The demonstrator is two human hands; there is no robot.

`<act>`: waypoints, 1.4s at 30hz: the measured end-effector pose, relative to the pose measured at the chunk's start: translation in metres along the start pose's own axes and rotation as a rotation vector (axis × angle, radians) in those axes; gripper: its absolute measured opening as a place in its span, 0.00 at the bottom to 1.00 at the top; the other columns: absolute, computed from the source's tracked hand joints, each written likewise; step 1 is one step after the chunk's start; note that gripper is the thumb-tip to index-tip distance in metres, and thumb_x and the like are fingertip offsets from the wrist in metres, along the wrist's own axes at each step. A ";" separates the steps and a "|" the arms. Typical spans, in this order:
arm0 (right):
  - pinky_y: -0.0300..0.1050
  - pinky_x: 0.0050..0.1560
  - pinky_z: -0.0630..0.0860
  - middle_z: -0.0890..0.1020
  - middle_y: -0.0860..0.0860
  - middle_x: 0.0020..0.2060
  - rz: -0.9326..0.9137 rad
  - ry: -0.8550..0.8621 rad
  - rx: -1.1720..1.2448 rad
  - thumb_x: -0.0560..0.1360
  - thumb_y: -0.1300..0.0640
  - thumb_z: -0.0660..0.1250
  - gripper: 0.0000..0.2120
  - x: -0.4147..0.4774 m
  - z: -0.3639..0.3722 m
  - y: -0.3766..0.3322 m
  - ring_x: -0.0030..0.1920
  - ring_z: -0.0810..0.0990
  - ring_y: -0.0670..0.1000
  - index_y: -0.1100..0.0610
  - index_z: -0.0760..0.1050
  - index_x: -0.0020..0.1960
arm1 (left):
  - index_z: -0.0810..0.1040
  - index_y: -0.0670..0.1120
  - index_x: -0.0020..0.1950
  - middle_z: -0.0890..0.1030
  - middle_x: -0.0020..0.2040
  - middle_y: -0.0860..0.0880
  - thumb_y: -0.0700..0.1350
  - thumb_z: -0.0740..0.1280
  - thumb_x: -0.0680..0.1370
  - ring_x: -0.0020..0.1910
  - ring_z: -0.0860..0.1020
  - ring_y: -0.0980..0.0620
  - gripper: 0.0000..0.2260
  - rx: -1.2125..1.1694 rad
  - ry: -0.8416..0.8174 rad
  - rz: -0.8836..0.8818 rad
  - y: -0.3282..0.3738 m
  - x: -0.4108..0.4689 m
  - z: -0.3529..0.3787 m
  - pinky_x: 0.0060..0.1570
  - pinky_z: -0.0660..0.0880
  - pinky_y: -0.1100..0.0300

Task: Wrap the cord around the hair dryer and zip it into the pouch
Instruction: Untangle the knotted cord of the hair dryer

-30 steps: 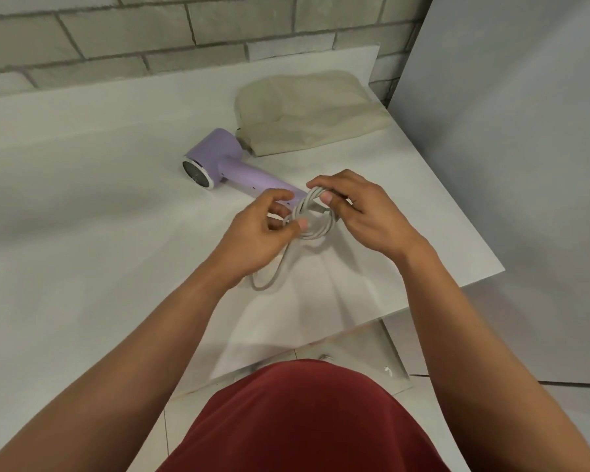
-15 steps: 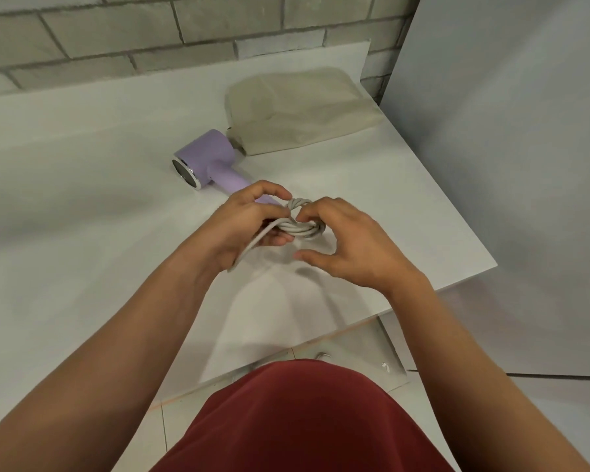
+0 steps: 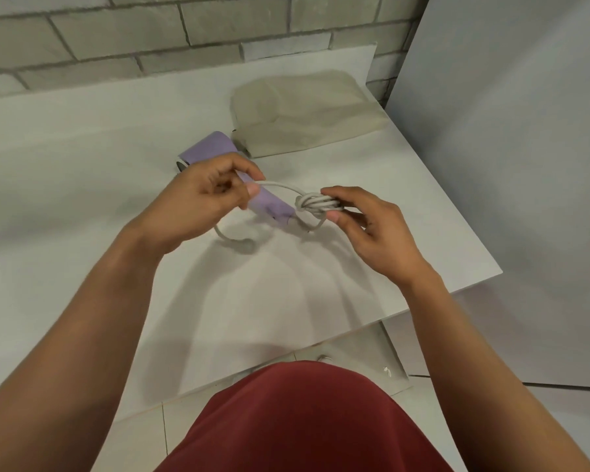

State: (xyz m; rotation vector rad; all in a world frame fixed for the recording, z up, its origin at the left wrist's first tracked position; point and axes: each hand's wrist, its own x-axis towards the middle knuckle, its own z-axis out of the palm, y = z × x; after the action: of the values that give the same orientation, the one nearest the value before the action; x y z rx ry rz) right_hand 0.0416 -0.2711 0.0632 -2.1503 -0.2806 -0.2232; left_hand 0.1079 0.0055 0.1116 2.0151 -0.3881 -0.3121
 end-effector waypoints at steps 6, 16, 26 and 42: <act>0.37 0.64 0.75 0.81 0.47 0.63 0.014 -0.048 0.076 0.85 0.60 0.65 0.17 0.011 -0.004 -0.002 0.64 0.80 0.46 0.52 0.75 0.73 | 0.85 0.54 0.54 0.84 0.43 0.51 0.48 0.69 0.82 0.37 0.76 0.58 0.05 0.162 0.144 0.017 -0.009 0.012 0.008 0.37 0.69 0.72; 0.43 0.69 0.75 0.80 0.42 0.65 -0.004 0.007 -0.026 0.86 0.57 0.63 0.17 0.017 -0.002 -0.001 0.66 0.79 0.42 0.54 0.75 0.74 | 0.84 0.52 0.61 0.84 0.53 0.53 0.48 0.66 0.84 0.48 0.80 0.60 0.10 0.357 0.130 0.068 -0.038 0.031 0.035 0.49 0.69 0.74; 0.55 0.64 0.81 0.84 0.43 0.59 0.124 0.052 0.165 0.86 0.55 0.62 0.16 0.023 -0.004 0.002 0.60 0.84 0.51 0.49 0.75 0.73 | 0.82 0.47 0.59 0.86 0.52 0.54 0.38 0.68 0.82 0.53 0.83 0.59 0.08 0.191 0.076 0.106 -0.054 0.029 0.045 0.59 0.78 0.62; 0.56 0.60 0.83 0.85 0.45 0.57 0.197 0.005 0.158 0.87 0.53 0.62 0.16 0.029 0.003 0.000 0.57 0.85 0.50 0.51 0.76 0.72 | 0.73 0.49 0.74 0.77 0.63 0.49 0.45 0.75 0.77 0.60 0.76 0.55 0.26 0.295 0.133 0.102 -0.061 0.025 0.048 0.61 0.73 0.59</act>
State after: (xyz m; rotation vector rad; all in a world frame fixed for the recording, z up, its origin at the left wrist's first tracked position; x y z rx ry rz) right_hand 0.0691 -0.2655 0.0694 -2.0048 -0.0796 -0.0899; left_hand 0.1208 -0.0174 0.0344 2.2792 -0.4725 -0.0578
